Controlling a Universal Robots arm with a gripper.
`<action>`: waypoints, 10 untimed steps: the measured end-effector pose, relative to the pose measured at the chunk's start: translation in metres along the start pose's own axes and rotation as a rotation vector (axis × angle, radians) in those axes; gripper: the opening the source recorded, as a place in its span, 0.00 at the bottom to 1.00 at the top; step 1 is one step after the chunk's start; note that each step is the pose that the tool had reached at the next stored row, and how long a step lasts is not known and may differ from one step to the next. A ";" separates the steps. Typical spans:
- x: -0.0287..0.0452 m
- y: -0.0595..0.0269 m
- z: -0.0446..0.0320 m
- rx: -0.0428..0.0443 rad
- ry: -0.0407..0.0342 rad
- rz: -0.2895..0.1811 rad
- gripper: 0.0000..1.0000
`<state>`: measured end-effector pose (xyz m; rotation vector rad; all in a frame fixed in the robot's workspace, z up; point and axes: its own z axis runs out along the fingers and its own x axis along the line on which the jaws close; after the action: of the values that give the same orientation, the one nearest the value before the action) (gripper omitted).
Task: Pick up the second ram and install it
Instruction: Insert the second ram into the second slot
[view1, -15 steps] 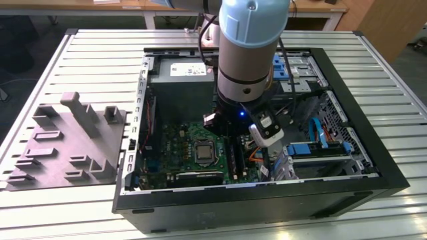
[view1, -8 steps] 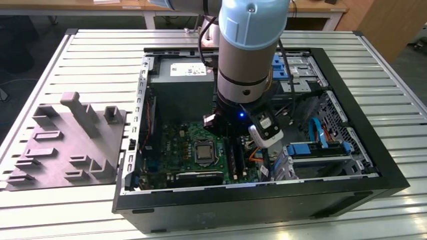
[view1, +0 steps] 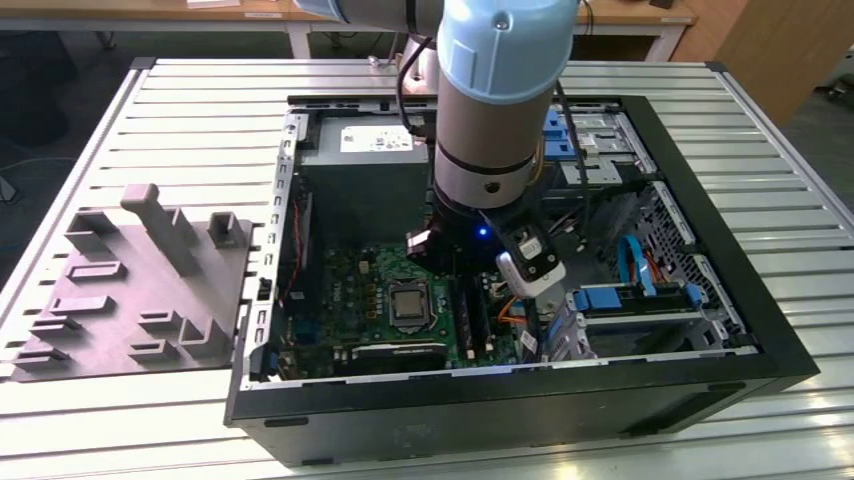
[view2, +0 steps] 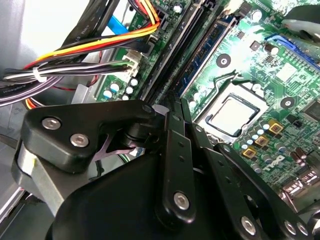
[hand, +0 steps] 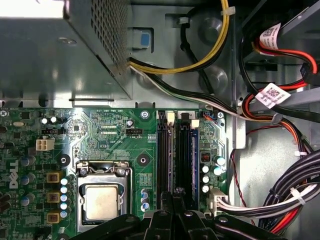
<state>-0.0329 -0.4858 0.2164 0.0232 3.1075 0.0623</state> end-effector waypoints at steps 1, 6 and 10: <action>0.0000 0.0000 0.0008 -0.0005 -0.0002 0.000 0.12; 0.0003 -0.0001 0.0025 0.0001 0.0001 0.000 0.12; 0.0003 -0.0002 0.0040 0.0003 0.0002 0.000 0.12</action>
<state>-0.0331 -0.4859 0.2124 0.0232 3.1078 0.0618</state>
